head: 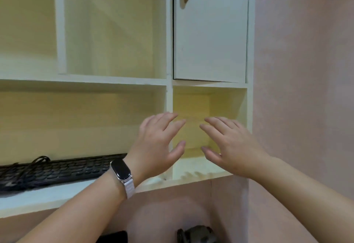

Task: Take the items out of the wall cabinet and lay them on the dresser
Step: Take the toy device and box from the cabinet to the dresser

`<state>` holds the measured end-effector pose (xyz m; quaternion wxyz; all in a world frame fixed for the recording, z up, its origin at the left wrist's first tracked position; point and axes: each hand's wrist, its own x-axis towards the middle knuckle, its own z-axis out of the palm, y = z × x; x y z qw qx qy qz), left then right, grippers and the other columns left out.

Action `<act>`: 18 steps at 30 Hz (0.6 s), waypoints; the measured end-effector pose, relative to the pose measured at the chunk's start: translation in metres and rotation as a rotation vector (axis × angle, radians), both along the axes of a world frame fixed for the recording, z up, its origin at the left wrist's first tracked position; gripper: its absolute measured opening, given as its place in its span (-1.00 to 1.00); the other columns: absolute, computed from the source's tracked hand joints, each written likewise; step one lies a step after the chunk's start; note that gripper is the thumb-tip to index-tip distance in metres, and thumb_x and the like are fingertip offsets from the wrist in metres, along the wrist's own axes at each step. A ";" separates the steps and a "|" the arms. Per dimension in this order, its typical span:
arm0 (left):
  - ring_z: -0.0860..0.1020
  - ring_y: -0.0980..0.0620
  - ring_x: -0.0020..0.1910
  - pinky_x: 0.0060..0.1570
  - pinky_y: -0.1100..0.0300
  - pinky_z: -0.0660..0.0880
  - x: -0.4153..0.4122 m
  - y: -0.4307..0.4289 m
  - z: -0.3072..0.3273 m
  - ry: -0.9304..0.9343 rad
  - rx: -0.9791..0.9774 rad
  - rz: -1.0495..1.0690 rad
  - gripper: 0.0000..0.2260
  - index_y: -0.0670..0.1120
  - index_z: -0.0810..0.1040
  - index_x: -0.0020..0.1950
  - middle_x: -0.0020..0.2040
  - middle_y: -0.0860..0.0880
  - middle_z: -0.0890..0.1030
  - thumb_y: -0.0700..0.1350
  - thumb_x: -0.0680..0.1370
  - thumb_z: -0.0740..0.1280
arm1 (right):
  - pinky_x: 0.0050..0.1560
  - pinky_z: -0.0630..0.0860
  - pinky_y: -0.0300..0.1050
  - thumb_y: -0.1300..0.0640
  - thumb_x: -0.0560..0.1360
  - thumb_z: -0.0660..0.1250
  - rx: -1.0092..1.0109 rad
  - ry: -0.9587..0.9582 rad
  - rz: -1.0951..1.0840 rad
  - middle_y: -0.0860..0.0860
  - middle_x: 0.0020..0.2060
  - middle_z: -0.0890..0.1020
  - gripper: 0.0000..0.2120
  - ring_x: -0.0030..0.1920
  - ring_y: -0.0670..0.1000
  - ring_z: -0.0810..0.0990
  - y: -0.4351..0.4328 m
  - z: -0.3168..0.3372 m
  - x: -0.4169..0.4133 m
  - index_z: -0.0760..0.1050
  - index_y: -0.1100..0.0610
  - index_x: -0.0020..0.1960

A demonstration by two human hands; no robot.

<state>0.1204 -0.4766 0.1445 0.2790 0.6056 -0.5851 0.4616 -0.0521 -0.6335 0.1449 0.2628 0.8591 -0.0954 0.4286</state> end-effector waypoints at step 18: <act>0.53 -0.14 0.14 0.12 -0.04 0.43 0.040 -0.010 0.089 -0.279 -0.187 0.357 -0.60 -0.12 0.58 0.25 0.17 -0.12 0.59 0.04 0.49 0.33 | 0.19 0.46 0.08 -0.05 0.45 0.30 -0.450 -0.106 0.267 0.12 0.24 0.56 -0.57 0.28 0.17 0.49 -0.021 0.152 0.066 0.52 0.15 0.23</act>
